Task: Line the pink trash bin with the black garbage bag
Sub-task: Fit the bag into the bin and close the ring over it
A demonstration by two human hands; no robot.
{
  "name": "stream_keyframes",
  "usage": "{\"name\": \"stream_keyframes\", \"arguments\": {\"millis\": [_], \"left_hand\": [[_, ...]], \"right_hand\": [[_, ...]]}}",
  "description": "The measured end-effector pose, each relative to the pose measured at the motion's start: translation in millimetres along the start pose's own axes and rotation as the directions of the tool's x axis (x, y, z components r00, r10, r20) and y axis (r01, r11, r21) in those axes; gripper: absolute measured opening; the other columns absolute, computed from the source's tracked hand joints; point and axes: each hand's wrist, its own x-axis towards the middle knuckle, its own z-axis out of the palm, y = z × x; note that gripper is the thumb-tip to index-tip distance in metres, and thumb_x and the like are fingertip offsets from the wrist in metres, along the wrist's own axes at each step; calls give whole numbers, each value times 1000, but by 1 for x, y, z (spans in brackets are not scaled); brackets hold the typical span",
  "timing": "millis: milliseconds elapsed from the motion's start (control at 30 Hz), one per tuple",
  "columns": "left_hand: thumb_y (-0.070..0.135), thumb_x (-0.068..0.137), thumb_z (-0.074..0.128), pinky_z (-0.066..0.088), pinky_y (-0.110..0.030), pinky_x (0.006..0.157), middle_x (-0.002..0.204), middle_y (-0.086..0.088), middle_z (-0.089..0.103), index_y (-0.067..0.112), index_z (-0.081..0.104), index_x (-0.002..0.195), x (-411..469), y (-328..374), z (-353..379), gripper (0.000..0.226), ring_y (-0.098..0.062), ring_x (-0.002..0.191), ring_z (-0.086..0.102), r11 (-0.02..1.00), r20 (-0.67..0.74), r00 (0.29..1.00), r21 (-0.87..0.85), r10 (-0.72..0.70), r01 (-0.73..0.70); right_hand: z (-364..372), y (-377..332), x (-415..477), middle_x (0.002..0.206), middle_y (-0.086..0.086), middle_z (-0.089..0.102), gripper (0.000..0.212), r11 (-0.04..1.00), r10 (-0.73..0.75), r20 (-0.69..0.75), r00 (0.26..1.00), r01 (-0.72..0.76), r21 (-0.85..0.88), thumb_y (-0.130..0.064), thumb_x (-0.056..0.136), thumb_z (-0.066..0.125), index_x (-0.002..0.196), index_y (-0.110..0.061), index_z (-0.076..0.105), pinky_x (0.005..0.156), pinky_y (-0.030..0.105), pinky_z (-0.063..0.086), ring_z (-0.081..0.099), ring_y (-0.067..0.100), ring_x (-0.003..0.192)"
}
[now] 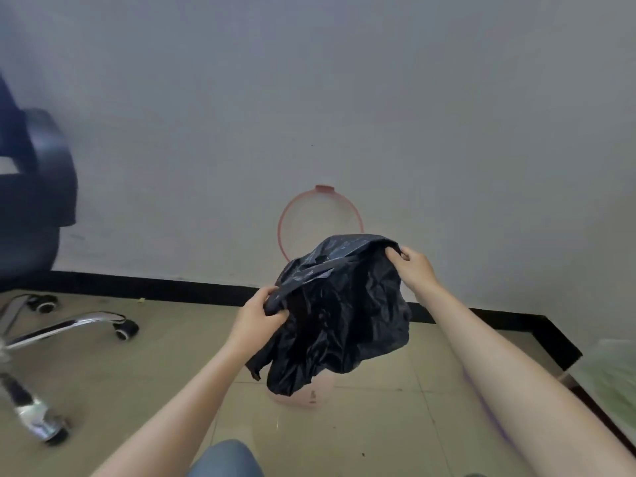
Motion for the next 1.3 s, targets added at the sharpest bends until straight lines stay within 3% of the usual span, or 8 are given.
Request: {"name": "stream_keyframes", "arguments": {"millis": [200, 367, 567, 767, 867, 967, 1100, 1300], "left_hand": [[42, 75, 67, 40, -13, 85, 138, 5, 44, 26, 21, 142, -6, -21, -18, 84, -8, 112, 47, 987, 357, 923, 125, -142, 104], [43, 77, 65, 37, -31, 103, 142, 0, 43, 24, 29, 141, -6, -33, -16, 76, -20, 128, 43, 954, 225, 966, 296, -126, 55], [13, 88, 55, 49, -24, 70, 78, 6, 73, 31, 69, 83, 7, -12, -25, 23, -14, 78, 65, 993, 16, 1000, -118, -24, 26], [20, 88, 56, 53, -31, 67, 89, -1, 73, 24, 69, 85, 23, 23, -46, 14, -19, 82, 69, 873, 32, 990, -467, -140, 138], [15, 89, 53, 52, -30, 65, 89, -3, 72, 21, 68, 87, 27, 31, -49, 17, -21, 82, 68, 832, 27, 990, -539, -139, 132], [13, 90, 49, 51, -29, 63, 88, -4, 72, 19, 69, 86, 24, 29, -50, 21, -20, 79, 68, 815, 38, 989, -562, -144, 141], [16, 91, 44, 50, -34, 70, 93, -6, 71, 17, 69, 87, 19, 16, -62, 25, -24, 86, 66, 807, 31, 985, -569, -170, 157], [12, 89, 42, 48, -31, 65, 83, -3, 71, 19, 69, 80, 25, 7, -63, 29, -22, 78, 64, 804, -61, 972, -575, -228, 153]], "right_hand": [[29, 16, -1, 116, 22, 64, 25, 996, 9, 97, 995, 0, -94, -15, 92, 47, 107, 1, 60, 87, 40, 45, 58, 36, 105], [39, 21, 0, 74, -4, 57, 24, 999, 1, 162, 987, 5, -33, -13, 95, 41, 100, -15, 65, 50, 17, 34, 45, 3, 55], [30, -12, 14, 112, 16, 63, 28, 993, -108, 23, 994, 109, -49, -9, 95, 38, 118, -11, 54, 81, 32, 44, 57, 27, 99], [50, -3, -20, 104, 14, 57, 18, 905, -342, -380, 860, 192, -379, -14, 84, 57, 100, -6, 53, 85, 41, 42, 49, 32, 102], [82, 25, -51, 84, 11, 60, 16, 759, -498, -115, 859, 368, -537, -24, 83, 59, 81, -8, 57, 76, 42, 41, 53, 32, 87], [120, 55, -67, 121, 13, 55, 47, 531, -265, 299, 917, 397, -749, -40, 87, 51, 125, -13, 46, 87, 41, 38, 47, 31, 112], [143, 78, -69, 137, 21, 41, 59, 398, 62, 273, 960, 228, -889, -18, 92, 43, 143, -8, 15, 97, 42, 36, 38, 35, 124], [128, 77, -66, 108, 9, 68, 23, 674, -150, 174, 973, 229, -702, -7, 89, 40, 100, -10, 59, 76, 35, 45, 54, 29, 102]]}}
